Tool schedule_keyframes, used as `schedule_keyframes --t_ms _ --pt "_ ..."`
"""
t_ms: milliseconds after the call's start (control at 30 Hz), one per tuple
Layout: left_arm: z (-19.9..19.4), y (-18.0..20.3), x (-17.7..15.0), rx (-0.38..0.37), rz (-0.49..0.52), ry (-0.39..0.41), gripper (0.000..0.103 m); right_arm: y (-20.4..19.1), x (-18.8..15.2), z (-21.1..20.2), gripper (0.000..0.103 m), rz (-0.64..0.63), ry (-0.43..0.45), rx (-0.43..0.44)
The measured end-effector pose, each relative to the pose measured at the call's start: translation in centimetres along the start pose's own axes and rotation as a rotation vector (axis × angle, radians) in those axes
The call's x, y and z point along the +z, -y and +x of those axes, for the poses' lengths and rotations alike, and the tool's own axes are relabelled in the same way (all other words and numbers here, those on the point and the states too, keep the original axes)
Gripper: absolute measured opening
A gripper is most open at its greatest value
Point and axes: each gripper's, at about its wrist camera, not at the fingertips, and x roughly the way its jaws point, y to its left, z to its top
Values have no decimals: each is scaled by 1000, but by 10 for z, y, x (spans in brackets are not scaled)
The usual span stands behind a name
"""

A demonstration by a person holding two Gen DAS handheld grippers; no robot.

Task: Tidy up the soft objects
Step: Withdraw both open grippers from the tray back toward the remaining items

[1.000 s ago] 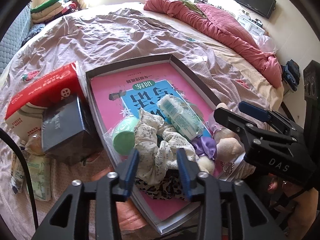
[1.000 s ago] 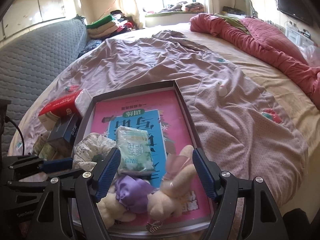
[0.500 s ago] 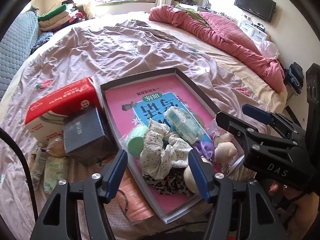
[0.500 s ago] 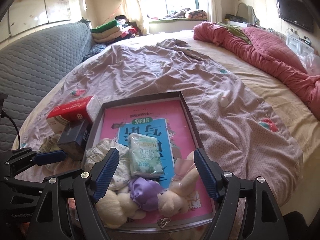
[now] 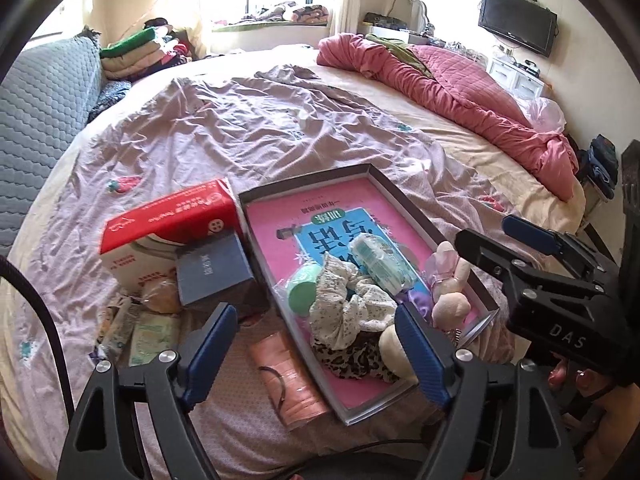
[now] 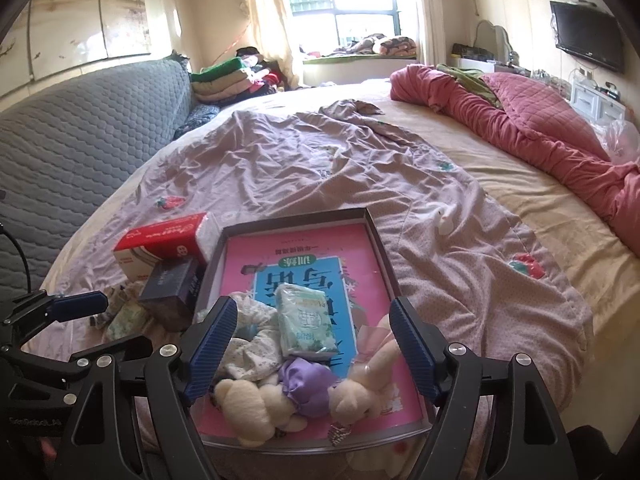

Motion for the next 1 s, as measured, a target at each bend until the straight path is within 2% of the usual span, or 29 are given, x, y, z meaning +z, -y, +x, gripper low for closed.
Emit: schedule_keyframes --t_ms 333,600,1000 --pt "-33 -15 -6 25 -21 32 81 -26 7 -30 81 -32 47 32" --pt "-55 -33 -12 41 -46 48 81 -44 8 -44 82 -66 48 37" --pt "-84 -85 -19 94 -131 81 81 -68 10 -55 82 -107 49 54"
